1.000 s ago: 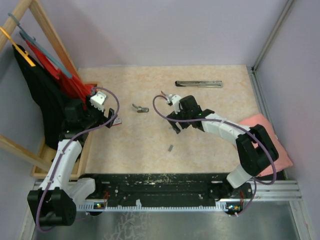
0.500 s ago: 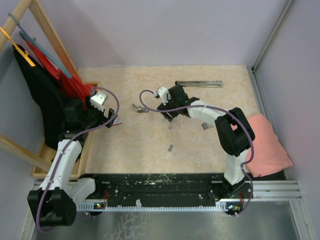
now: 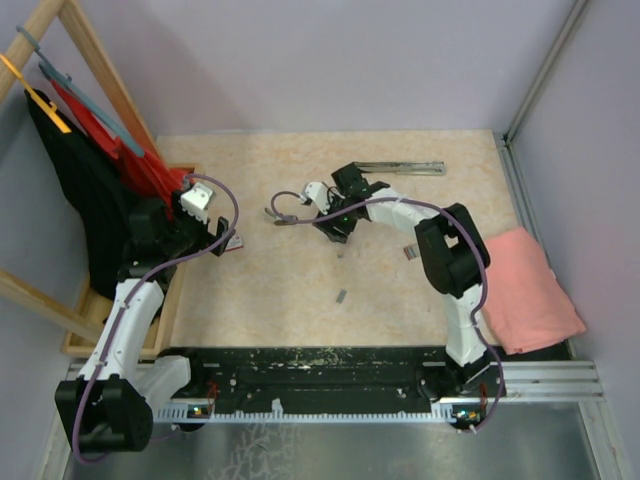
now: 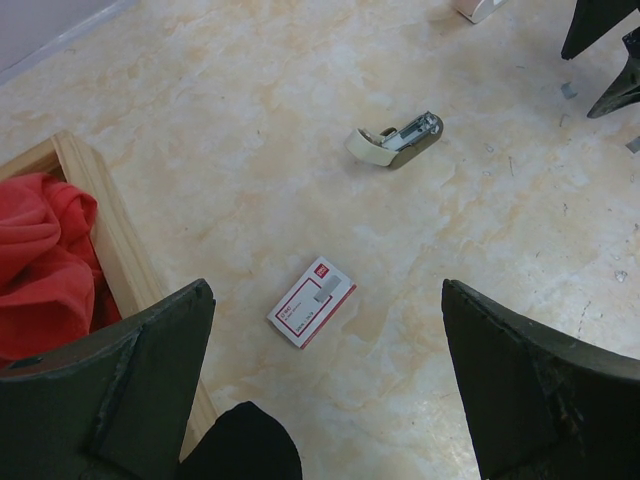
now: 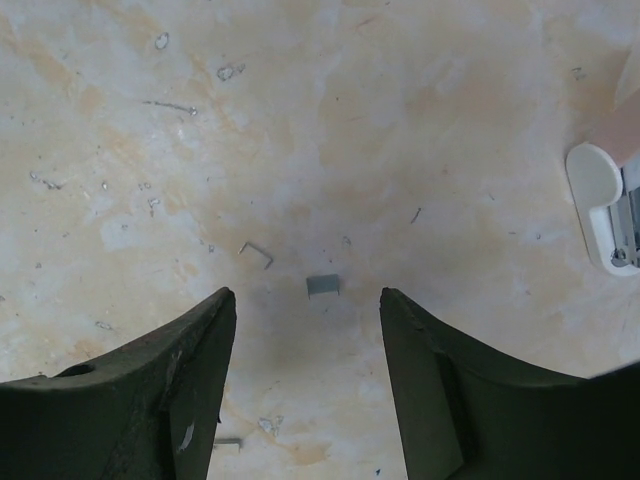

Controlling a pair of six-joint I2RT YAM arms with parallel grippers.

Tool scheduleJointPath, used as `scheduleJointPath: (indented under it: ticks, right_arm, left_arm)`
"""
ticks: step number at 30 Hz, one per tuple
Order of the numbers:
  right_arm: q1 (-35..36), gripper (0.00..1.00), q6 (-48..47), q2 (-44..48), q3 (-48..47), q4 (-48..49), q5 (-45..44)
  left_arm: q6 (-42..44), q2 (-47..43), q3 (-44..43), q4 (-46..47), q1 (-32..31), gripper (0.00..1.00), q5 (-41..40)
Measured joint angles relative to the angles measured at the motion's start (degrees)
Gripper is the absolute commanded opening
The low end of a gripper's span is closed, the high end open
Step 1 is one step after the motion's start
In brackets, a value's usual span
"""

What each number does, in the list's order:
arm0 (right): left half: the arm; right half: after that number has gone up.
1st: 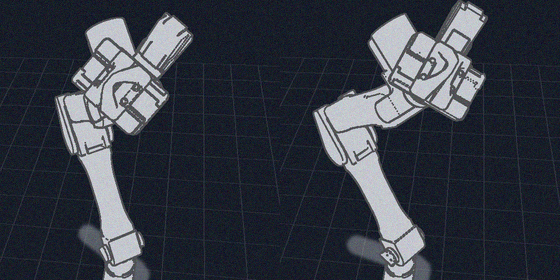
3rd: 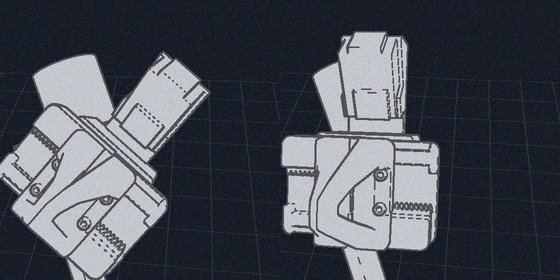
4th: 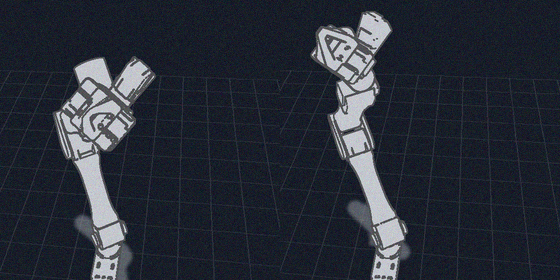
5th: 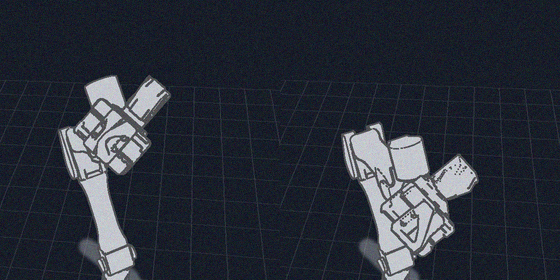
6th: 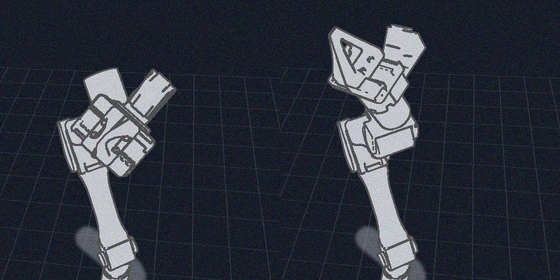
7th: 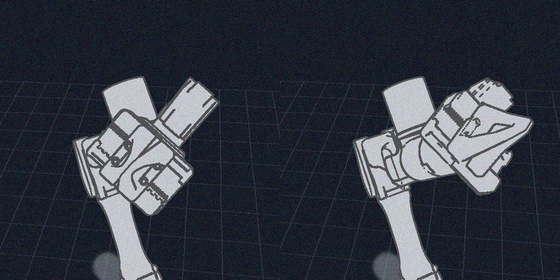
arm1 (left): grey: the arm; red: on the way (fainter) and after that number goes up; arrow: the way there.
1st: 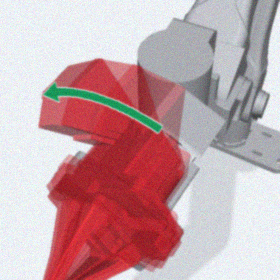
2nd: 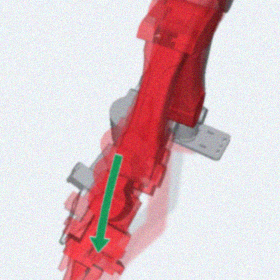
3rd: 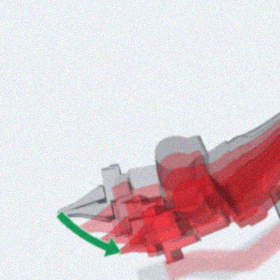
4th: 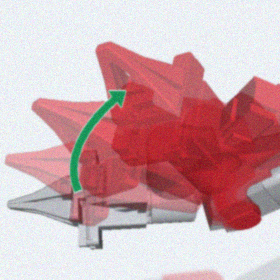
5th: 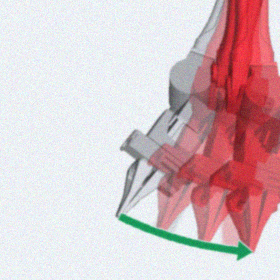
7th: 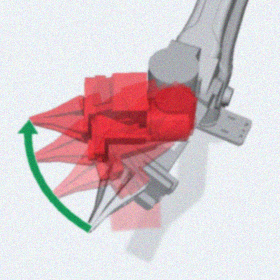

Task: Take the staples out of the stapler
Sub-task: Pick up the staple from the center of the board.

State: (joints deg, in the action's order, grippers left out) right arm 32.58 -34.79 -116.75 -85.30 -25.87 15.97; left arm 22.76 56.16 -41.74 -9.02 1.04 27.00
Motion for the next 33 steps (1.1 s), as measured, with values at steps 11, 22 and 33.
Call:
scheduleJointPath:
  ticks: [11, 22, 33]
  right_arm:
    - [-1.36, 0.51, -4.37, -1.68, -1.11, -2.93, 0.9]
    - [-1.36, 0.38, -5.79, -3.87, -3.19, -3.1, 1.53]
    - [-1.36, 0.22, -6.19, -4.13, -3.34, -2.62, 1.66]
  left_arm:
    - [0.0, 0.0, 0.0, 0.0, 0.0, 0.99, 0.09]
    - [0.0, 0.0, 0.0, 0.0, 0.09, 0.99, 0.11]
    - [0.0, 0.0, 0.0, 0.0, 0.09, 0.99, 0.22]
